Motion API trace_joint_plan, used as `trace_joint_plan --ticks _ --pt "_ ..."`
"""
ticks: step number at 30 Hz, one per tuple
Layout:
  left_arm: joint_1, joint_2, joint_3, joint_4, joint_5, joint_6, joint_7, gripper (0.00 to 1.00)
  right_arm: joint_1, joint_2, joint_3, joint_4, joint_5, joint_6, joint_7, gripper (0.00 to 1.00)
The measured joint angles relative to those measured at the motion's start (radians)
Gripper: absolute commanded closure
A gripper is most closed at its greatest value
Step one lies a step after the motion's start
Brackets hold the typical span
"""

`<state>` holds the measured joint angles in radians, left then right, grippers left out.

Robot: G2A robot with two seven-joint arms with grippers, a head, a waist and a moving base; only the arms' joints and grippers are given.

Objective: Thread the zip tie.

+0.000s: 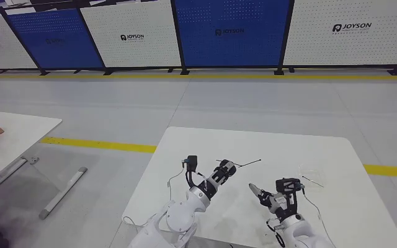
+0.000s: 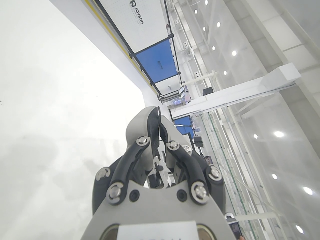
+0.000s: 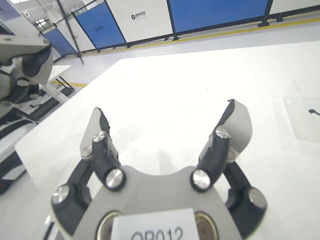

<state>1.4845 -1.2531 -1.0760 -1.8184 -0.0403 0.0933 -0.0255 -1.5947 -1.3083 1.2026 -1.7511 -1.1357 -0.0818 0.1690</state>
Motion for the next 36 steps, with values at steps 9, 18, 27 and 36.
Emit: trace_joint_plan --ticks 9,18,27,36 --pt "-0.03 -0.011 0.037 0.023 -0.001 0.026 0.023 1.0 0.019 -0.005 -0.023 0.03 -0.018 0.008 -0.084 0.0" --pt "-0.036 -0.015 0.061 0.026 0.006 0.023 0.019 1.0 0.074 -0.014 -0.036 0.083 0.071 0.038 0.012 0.0" --pt "-0.041 -0.017 0.069 0.03 0.005 0.025 0.018 1.0 0.095 -0.017 -0.045 0.096 0.069 0.075 0.045 0.0" --pt "-0.05 -0.021 0.086 0.044 0.023 0.017 0.015 1.0 0.102 -0.019 -0.041 0.123 0.155 0.01 0.022 0.56"
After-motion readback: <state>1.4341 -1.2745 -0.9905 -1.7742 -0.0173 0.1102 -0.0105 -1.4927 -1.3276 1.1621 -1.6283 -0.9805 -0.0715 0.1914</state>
